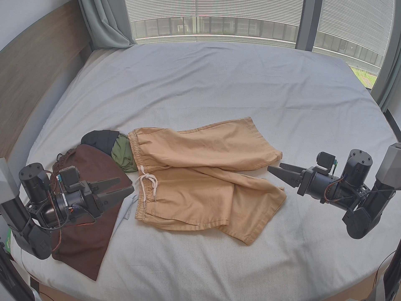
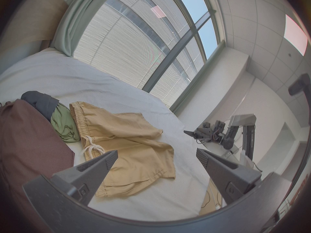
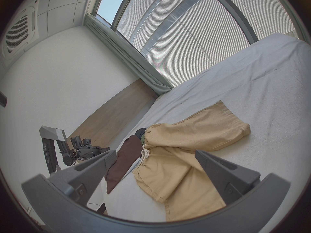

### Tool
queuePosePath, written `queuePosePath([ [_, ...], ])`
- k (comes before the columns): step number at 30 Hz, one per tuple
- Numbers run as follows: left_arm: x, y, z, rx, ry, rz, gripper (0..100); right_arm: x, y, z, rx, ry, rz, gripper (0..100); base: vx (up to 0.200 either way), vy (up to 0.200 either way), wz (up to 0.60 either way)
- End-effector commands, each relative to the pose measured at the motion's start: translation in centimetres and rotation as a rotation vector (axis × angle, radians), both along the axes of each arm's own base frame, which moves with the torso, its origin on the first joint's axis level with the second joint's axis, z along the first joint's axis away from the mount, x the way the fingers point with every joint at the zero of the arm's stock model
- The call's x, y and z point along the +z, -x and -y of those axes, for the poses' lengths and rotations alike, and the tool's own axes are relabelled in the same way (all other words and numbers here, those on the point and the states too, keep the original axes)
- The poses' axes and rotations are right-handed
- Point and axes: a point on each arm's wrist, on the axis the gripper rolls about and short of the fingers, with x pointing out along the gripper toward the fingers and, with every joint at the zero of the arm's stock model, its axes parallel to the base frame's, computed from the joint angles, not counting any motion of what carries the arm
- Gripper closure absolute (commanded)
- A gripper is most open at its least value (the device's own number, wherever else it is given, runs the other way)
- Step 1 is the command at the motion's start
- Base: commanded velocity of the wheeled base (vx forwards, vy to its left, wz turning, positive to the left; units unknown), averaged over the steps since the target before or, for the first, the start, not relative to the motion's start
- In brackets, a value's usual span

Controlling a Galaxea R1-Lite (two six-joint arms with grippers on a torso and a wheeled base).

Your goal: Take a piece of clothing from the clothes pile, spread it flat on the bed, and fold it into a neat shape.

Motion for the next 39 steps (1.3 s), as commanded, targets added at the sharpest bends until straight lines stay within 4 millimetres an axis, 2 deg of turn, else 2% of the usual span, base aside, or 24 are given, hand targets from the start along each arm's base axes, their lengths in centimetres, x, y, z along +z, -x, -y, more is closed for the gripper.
queuePosePath([
  [1, -1.7, 0.0, 0.1, -0.014, -0.034, -0.037, 0, -0.4, 0.3, 0.1, 0.001, 0.01, -0.015, 0, 0.0, 0.0, 0.0],
  [10, -2.6, 0.0, 0.0, -0.015, -0.07, -0.034, 0, -0.4, 0.4, 0.3, -0.006, 0.01, -0.019, 0, 0.0, 0.0, 0.0],
  [16, -4.0, -0.3, 0.0, -0.015, -0.11, -0.041, 0, -0.9, 0.7, 0.4, -0.005, 0.014, -0.046, 0, 0.0, 0.0, 0.0],
  [21, -4.8, -0.6, 0.0, -0.014, -0.13, -0.048, 0, -2.4, 0.1, 0.4, -0.014, 0.023, -0.089, 0, 0.0, 0.0, 0.0],
  [27, -4.8, -0.6, 0.0, -0.019, -0.13, -0.05, 0, -3.4, -0.5, 1.0, -0.037, 0.027, -0.118, 0, 0.0, 0.0, 0.0],
  [39, -5.1, -0.6, 0.2, -0.025, -0.13, -0.058, 0, -7.2, -2.0, 2.5, -0.089, 0.044, -0.221, 0, 0.0, 0.0, 0.0],
])
